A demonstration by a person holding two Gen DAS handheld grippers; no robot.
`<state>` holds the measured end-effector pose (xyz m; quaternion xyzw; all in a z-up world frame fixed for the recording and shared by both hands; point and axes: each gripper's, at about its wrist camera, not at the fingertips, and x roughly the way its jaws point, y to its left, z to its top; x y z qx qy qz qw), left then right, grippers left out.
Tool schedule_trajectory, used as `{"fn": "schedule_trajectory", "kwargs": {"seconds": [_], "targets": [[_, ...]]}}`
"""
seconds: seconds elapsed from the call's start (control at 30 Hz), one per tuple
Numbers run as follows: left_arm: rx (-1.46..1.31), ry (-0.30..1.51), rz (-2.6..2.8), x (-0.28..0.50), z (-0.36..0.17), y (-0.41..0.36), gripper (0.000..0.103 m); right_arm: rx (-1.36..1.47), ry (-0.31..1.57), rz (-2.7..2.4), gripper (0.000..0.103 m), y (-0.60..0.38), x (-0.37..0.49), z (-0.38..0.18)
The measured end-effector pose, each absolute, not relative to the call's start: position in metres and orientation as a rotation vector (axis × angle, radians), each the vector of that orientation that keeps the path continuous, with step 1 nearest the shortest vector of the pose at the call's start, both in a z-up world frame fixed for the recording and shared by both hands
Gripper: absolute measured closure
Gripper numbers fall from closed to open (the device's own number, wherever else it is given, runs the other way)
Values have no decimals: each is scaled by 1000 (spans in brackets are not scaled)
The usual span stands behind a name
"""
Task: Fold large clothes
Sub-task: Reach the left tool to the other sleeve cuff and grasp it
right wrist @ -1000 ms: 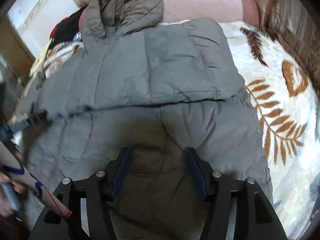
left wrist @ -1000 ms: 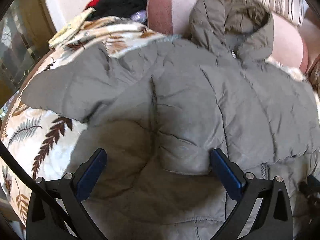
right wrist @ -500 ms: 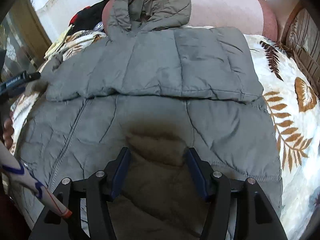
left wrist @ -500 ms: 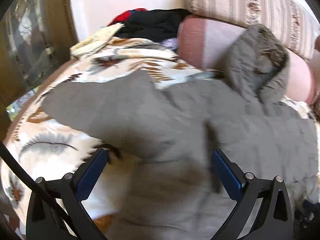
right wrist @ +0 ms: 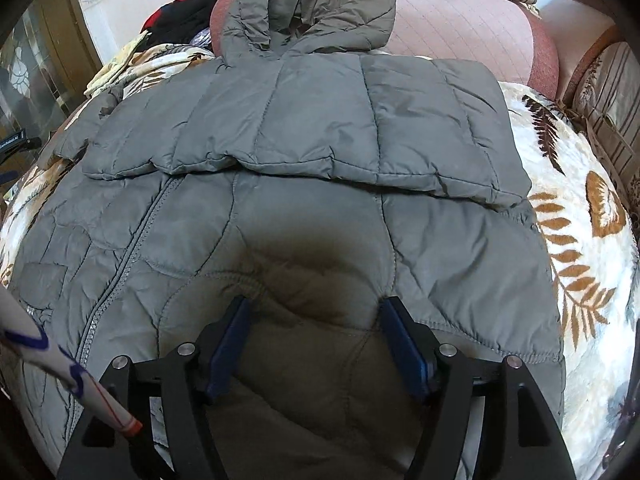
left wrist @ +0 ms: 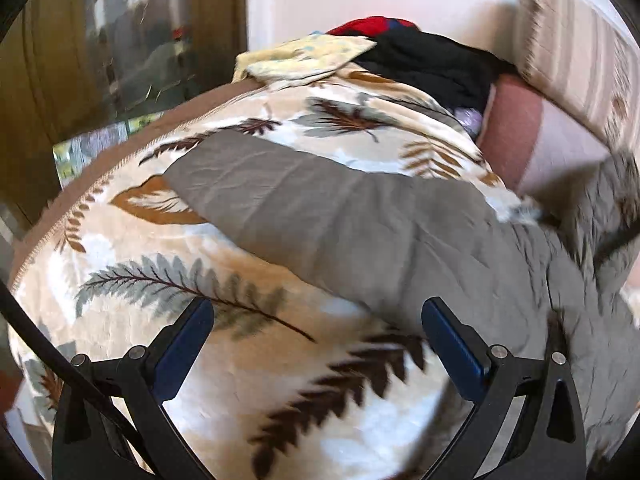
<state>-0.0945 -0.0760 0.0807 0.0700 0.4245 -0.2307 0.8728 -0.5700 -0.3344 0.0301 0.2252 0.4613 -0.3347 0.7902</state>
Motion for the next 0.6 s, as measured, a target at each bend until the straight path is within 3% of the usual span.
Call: {"fn": "schedule_trajectory", "kwargs": {"seconds": [0.2, 0.43, 0.6], "targets": [[-53, 957, -457, -28, 82, -30, 1, 484, 1000, -723, 28, -335, -568, 30], [-214, 1047, -439, 46, 63, 1, 36, 488, 998, -721, 25, -336, -568, 28], [-406, 1098, -442, 85, 39, 18, 38, 489, 997, -727, 23, -336, -566, 28]]}}
